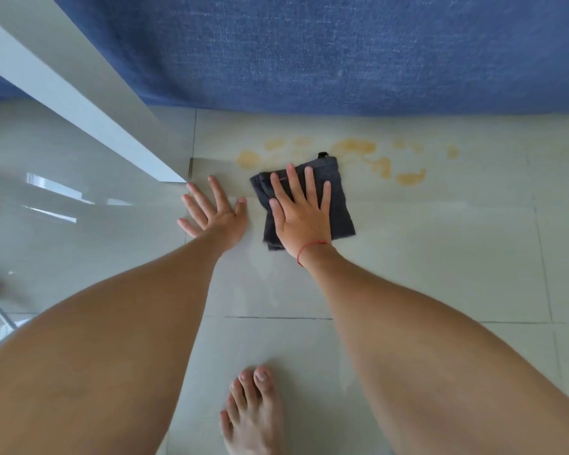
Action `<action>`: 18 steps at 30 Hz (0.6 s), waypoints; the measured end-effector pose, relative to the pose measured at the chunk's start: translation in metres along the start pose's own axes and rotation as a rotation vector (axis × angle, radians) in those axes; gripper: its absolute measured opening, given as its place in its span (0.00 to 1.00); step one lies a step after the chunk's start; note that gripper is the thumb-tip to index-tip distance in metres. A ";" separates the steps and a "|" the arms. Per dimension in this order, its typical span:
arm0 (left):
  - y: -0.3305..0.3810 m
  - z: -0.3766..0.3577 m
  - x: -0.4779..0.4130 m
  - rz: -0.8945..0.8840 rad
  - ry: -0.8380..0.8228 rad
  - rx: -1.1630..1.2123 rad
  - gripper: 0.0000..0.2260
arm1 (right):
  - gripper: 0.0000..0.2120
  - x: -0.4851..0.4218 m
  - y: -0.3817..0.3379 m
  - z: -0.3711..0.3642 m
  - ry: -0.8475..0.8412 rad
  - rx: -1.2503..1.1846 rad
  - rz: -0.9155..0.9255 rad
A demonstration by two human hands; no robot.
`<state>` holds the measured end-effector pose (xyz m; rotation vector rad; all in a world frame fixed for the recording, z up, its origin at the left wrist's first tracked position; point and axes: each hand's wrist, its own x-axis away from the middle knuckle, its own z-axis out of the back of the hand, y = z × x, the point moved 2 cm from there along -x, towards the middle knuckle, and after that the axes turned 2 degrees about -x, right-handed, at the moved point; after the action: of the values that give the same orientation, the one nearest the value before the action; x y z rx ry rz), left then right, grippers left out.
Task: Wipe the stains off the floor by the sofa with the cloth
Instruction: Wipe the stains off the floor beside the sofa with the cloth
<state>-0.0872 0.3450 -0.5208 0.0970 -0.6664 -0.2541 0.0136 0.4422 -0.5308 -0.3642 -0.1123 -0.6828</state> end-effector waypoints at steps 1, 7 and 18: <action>0.000 0.000 0.001 -0.001 -0.004 0.006 0.30 | 0.26 0.009 0.003 0.000 -0.026 0.014 0.050; -0.003 -0.002 -0.001 -0.004 0.013 0.011 0.30 | 0.25 0.019 0.068 0.018 -0.034 0.101 0.084; -0.001 -0.001 0.001 0.009 0.013 -0.013 0.30 | 0.24 -0.034 0.001 0.010 -0.014 -0.010 -0.141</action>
<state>-0.0859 0.3441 -0.5210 0.0828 -0.6519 -0.2487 -0.0121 0.4669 -0.5297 -0.3731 -0.1486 -0.8203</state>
